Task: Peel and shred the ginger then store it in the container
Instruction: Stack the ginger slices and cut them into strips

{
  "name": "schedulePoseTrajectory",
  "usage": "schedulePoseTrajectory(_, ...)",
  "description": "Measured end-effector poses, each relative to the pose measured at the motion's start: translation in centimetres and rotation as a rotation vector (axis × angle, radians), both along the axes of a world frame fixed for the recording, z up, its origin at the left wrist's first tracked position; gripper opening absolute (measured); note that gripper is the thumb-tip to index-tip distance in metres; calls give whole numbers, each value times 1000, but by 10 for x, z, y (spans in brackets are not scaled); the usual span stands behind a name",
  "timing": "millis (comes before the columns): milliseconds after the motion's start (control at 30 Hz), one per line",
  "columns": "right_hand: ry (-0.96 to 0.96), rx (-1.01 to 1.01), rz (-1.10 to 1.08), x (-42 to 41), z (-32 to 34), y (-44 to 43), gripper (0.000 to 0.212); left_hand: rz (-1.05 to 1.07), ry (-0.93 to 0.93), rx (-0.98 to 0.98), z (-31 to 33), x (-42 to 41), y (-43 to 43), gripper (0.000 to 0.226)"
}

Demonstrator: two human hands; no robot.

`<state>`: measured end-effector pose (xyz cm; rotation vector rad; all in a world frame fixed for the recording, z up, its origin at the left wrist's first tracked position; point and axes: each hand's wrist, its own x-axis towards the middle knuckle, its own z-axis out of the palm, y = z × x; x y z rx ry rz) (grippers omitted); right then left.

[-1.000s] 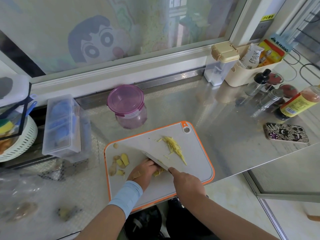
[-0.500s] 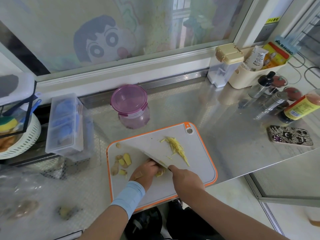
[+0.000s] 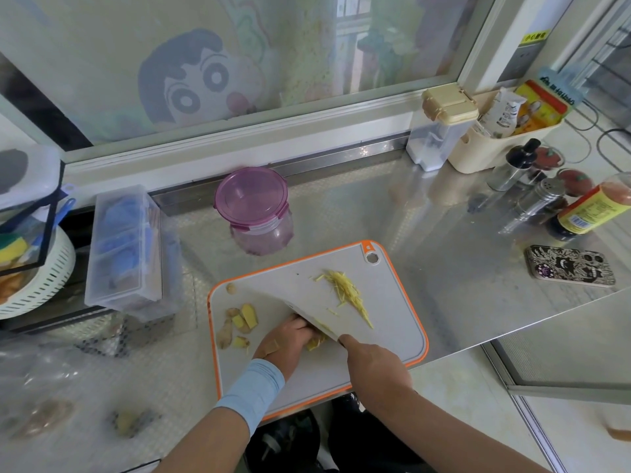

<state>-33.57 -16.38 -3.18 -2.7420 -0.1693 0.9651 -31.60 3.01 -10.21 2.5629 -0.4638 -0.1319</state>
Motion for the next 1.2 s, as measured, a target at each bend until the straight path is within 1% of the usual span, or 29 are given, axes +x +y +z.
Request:
schedulePoseTrajectory(67, 4, 1, 5, 1, -2, 1, 62, 1, 2, 2, -2, 0, 1, 28)
schedulePoseTrajectory(267, -8, 18, 20, 16, -4, 15, 57, 44, 96, -30, -4, -1, 0, 24)
schedulePoseTrajectory(367, -27, 24, 23, 16, -6, 15, 53, 48, 45, -1, -3, -3, 0, 28)
schedulePoseTrajectory(500, -68, 43, 19, 16, -7, 10, 46, 35, 37, 8, -4, -3, 1, 29)
schedulePoseTrajectory(600, -60, 33, 19, 7, -9, 5, 49, 22, 13, 19, -3, -3, 1, 33)
schedulePoseTrajectory(767, -50, 22, 6, -2, -9, -2, 47, 27, 51, 21, -3, -4, 1, 44)
schedulePoseTrajectory(833, -47, 13, 11, -2, -10, -2, 45, 29, 37, 29, -4, -3, 2, 44)
schedulePoseTrajectory(967, -29, -1, 20, 3, -10, 2, 41, 51, 19, 4, 0, -4, 1, 37)
schedulePoseTrajectory(1133, -38, 12, 46, 12, -10, 11, 35, 31, -23, -32, 2, -4, 0, 41)
schedulePoseTrajectory(1200, -37, 11, 40, 12, -10, 11, 33, 39, 1, -31, 1, -5, 1, 37)
